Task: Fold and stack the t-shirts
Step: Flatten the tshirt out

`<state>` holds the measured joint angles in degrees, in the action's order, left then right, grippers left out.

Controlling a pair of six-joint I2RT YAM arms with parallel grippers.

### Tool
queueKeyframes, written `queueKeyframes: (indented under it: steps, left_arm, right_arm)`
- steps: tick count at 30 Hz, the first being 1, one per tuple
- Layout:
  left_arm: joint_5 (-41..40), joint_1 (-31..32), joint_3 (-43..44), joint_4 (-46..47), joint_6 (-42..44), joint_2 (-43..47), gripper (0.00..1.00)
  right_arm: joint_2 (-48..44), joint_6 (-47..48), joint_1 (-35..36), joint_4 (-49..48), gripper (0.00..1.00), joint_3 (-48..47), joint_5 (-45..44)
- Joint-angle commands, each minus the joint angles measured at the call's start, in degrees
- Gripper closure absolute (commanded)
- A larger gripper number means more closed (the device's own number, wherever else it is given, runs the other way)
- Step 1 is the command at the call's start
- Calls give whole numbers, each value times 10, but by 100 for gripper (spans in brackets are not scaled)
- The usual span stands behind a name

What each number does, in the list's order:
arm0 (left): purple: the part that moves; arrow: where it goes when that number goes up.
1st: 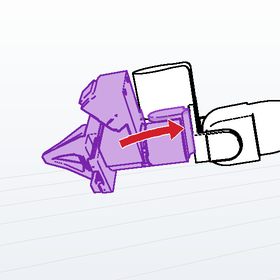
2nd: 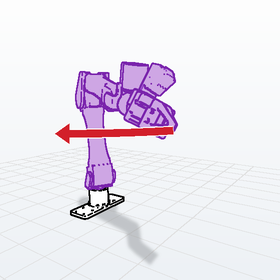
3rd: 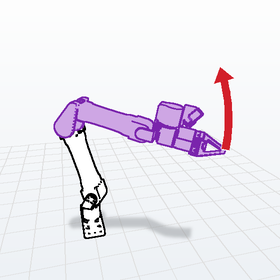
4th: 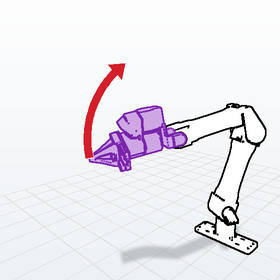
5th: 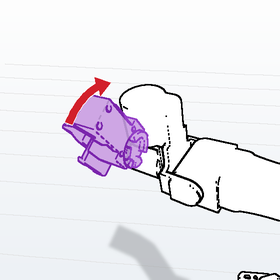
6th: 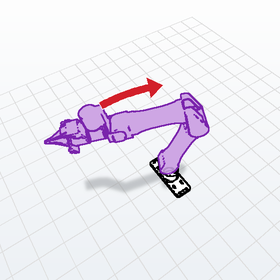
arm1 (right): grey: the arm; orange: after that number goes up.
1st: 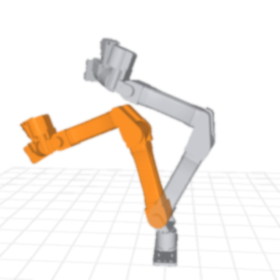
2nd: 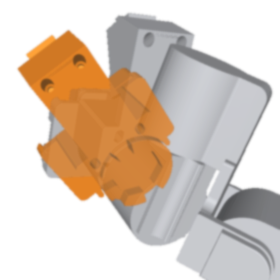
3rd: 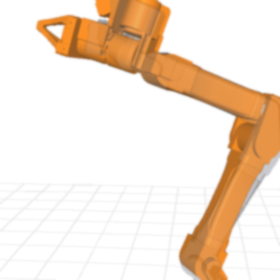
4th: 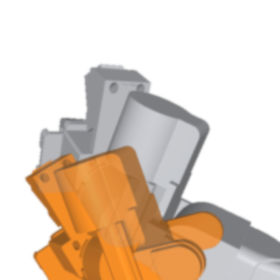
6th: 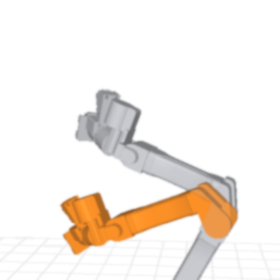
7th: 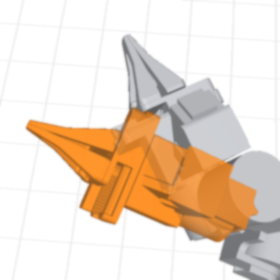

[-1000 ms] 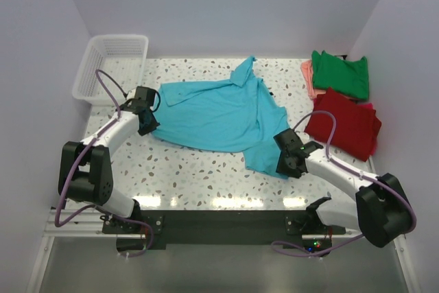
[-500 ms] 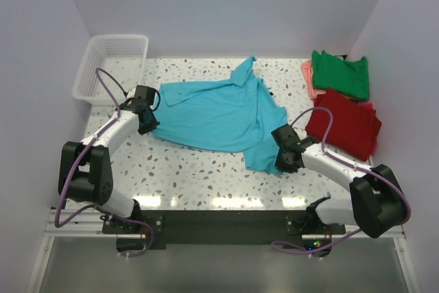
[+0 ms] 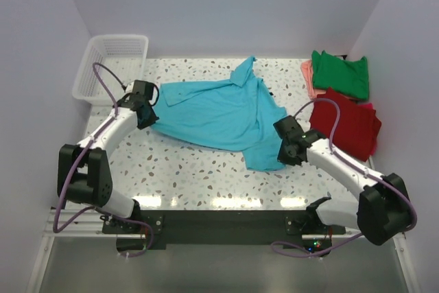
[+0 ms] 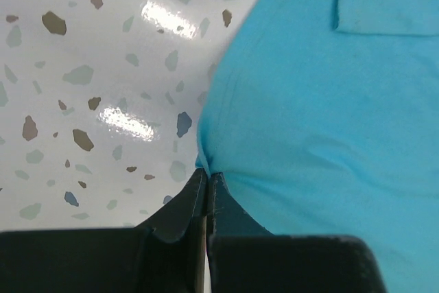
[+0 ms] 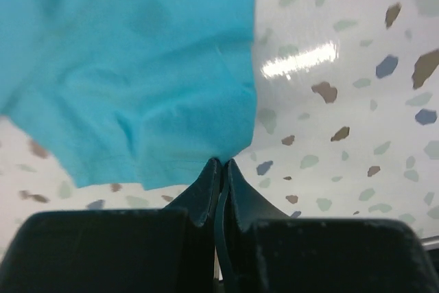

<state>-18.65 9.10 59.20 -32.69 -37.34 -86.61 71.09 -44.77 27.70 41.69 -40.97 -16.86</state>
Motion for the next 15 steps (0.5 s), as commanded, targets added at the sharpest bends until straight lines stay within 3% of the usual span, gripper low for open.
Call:
queueKeyframes:
  steps: [1,11,15]
  left_arm:
    - [-9,-5,64,0,30,39,100]
    - [9,-5,177,24,75,53,100]
    - [6,-5,239,25,96,43,100]
  right_arm:
    - [-39,24,-1,55,100,-124,-64]
    - [-18,128,-1,80,100,-363,-167]
    - [25,197,-2,71,100,-510,-202]
